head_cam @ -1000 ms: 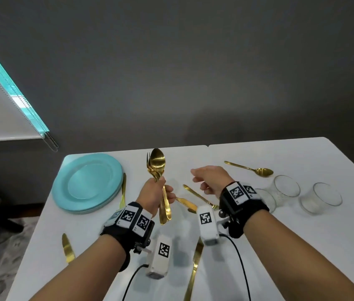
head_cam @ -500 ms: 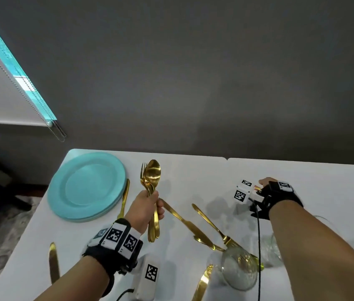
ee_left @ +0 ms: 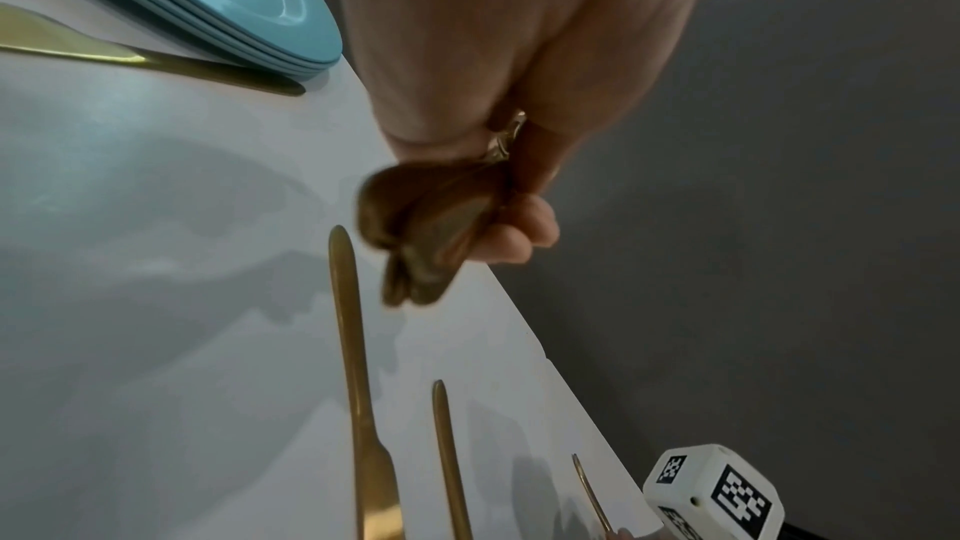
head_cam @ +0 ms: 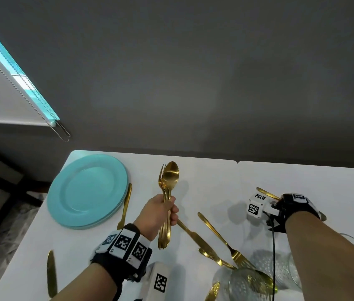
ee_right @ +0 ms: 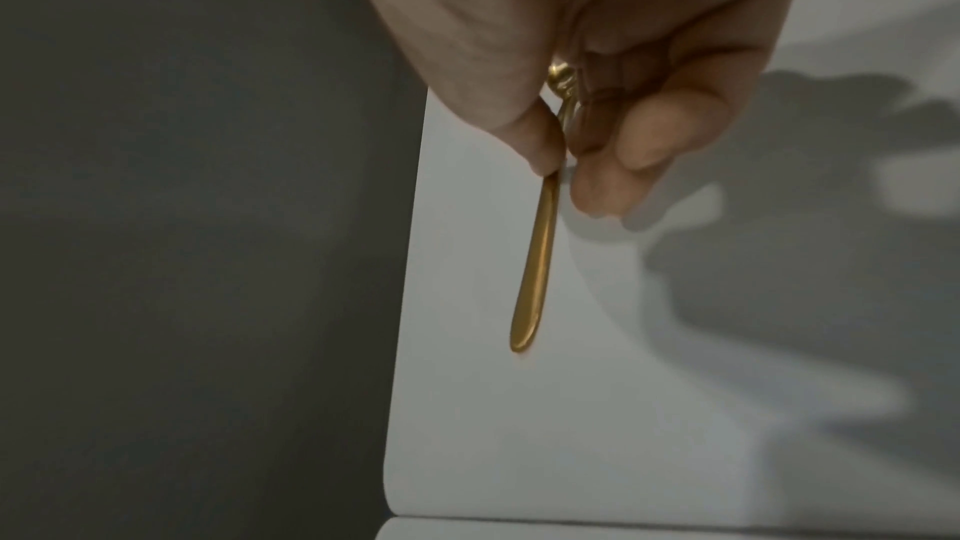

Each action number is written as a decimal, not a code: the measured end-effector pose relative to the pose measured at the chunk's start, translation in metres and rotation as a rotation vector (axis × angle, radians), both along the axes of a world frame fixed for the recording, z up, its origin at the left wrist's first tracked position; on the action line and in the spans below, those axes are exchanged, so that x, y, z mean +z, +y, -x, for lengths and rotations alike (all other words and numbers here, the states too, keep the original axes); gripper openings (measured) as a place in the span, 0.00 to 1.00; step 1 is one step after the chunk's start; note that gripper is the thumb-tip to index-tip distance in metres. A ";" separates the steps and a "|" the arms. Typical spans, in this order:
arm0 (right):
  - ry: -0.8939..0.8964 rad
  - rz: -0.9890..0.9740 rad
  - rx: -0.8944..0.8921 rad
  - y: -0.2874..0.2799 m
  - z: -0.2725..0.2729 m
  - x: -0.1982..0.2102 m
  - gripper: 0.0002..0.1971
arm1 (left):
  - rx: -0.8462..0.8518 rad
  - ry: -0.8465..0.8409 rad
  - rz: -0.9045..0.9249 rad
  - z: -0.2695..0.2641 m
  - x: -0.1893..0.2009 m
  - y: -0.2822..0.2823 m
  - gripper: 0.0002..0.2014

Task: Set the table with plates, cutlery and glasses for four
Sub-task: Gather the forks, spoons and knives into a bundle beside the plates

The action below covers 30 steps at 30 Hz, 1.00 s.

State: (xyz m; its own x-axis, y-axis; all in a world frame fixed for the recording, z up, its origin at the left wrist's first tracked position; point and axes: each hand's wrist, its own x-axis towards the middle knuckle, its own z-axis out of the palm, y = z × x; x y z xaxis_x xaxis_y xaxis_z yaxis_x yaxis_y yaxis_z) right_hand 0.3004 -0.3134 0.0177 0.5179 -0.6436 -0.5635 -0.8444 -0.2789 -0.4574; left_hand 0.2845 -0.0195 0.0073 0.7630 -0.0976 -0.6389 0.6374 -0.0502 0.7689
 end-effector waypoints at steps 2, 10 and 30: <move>-0.022 0.050 0.134 -0.008 0.004 -0.008 0.23 | -0.007 0.000 -0.002 0.000 -0.001 0.001 0.08; -0.113 -0.438 -0.220 -0.014 -0.006 -0.023 0.15 | 0.053 0.024 0.034 -0.002 -0.001 -0.005 0.08; 0.178 -0.468 0.801 0.174 -0.025 0.024 0.18 | 0.058 -0.006 0.161 -0.010 0.008 -0.004 0.18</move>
